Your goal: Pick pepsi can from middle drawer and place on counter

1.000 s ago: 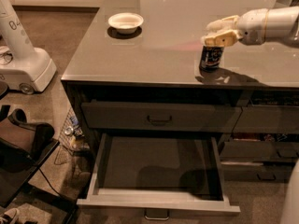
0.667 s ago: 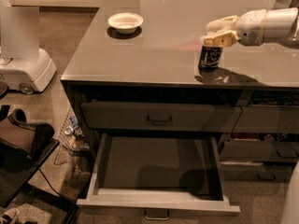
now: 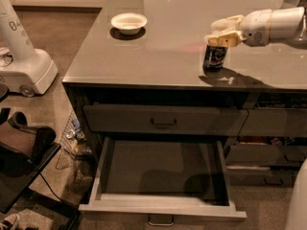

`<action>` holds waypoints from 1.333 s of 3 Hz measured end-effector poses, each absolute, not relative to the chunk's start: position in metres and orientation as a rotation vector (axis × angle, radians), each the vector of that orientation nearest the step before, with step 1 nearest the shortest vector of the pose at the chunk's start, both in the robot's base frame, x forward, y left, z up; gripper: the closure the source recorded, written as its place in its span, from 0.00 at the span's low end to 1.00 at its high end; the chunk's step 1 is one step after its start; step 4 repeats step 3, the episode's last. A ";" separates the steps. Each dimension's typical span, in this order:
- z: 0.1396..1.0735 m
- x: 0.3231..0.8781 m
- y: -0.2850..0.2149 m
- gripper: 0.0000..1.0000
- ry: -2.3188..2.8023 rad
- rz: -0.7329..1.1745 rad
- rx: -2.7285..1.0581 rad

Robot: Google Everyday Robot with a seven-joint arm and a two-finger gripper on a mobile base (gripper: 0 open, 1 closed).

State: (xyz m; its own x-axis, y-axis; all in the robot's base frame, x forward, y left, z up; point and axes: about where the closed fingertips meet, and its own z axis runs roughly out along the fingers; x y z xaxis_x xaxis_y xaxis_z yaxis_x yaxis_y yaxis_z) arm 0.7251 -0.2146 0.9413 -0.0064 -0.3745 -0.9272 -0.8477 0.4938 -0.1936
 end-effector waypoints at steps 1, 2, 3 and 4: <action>0.940 0.726 -0.211 0.16 1.603 0.526 -1.079; 0.939 0.727 -0.208 0.00 1.602 0.531 -1.082; 0.939 0.727 -0.208 0.00 1.602 0.531 -1.082; 0.939 0.727 -0.208 0.00 1.602 0.531 -1.082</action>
Offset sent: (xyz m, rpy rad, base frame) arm 0.0008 0.0027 -0.0012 0.0010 0.0018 0.0041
